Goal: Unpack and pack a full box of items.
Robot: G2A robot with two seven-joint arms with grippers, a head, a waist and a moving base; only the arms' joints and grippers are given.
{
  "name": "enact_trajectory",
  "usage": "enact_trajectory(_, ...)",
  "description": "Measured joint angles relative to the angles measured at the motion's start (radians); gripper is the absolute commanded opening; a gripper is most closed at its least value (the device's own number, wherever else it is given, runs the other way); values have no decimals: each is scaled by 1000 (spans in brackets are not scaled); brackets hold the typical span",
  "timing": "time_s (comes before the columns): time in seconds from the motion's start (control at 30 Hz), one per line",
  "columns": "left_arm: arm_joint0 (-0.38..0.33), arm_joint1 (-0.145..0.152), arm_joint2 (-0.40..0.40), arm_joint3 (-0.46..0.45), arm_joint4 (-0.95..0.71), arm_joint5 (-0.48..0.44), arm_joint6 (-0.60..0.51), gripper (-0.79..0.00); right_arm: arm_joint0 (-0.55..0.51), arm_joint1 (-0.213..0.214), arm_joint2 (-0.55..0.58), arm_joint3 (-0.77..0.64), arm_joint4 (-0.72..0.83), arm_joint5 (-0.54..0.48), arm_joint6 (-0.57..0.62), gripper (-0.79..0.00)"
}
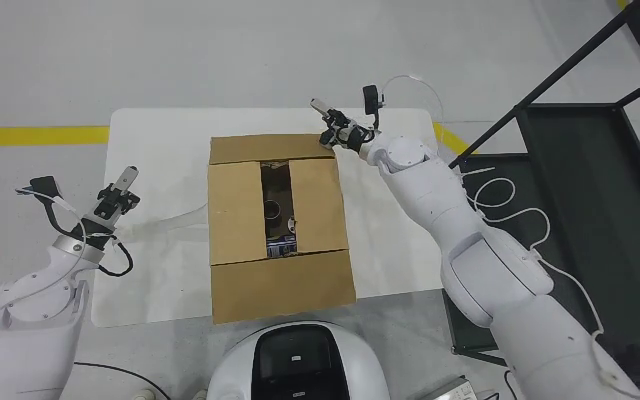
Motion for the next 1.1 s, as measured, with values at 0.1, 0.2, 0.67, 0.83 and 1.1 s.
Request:
enact_trajectory(0.1,0,0,0,0,0,0,0,0,8,-8,-4,17,-25,0,7,0)
enact_trajectory(0.2,0,0,0,0,0,0,0,0,12,-14,-5,28,-44,-3,7,0)
enact_trajectory(0.67,0,0,0,0,0,0,0,0,11,10,97,-45,65,-130,257,0)
enact_trajectory(0.83,0,0,0,0,0,0,0,0,-46,26,108,-149,51,-121,363,0)
enact_trajectory(1.1,0,0,0,0,0,0,0,0,-190,83,166,-405,-19,-60,386,0)
